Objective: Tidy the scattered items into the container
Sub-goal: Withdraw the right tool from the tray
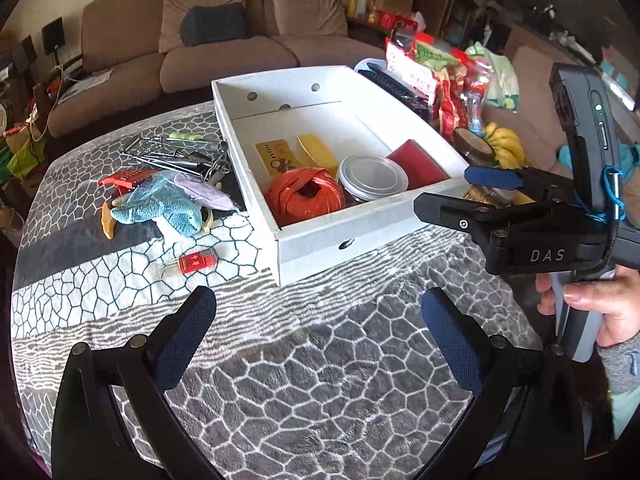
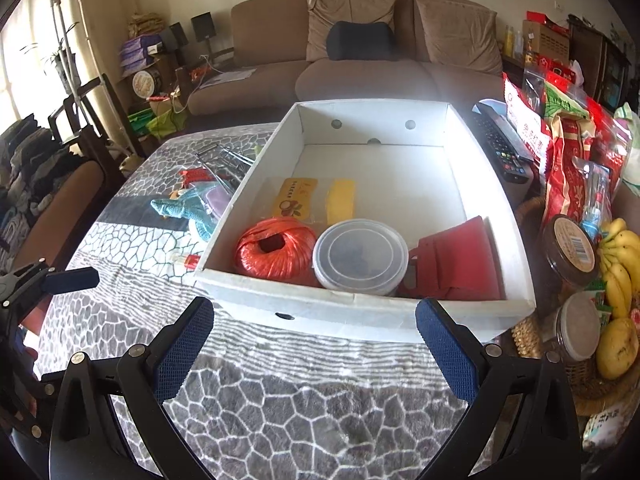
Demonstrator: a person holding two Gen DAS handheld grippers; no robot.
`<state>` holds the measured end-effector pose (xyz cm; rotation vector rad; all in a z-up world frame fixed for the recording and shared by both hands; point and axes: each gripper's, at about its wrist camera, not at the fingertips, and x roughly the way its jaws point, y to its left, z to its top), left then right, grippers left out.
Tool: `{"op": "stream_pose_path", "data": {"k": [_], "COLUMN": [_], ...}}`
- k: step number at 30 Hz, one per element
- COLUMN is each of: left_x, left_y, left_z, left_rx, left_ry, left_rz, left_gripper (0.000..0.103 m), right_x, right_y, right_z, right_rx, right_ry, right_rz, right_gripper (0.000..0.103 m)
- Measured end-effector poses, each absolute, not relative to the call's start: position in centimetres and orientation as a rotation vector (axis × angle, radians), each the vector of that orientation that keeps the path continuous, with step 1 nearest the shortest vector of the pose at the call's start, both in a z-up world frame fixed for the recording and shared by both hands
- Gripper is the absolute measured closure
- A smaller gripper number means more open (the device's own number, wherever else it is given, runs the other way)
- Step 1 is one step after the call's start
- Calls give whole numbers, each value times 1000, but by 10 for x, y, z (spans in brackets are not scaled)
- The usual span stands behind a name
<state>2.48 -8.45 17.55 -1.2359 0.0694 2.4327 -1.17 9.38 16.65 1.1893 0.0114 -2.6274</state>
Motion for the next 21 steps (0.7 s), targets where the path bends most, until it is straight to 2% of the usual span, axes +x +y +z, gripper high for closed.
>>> {"op": "stream_pose_path", "data": {"k": [11,21], "left_x": [85,97], "left_y": [-111,-207], "left_z": [179,157], "left_rx": [-1249,-1352], "left_ry": [31,-199], "left_rz": [2563,2747], "left_gripper": [0,0], "right_x": [46,61], "right_y": [68,-3], "right_z": [174,165], "right_rx": [1156,1158], "right_ry": [29,112], "right_rz": [-2678,-2532], "right_gripper": [0,0]}}
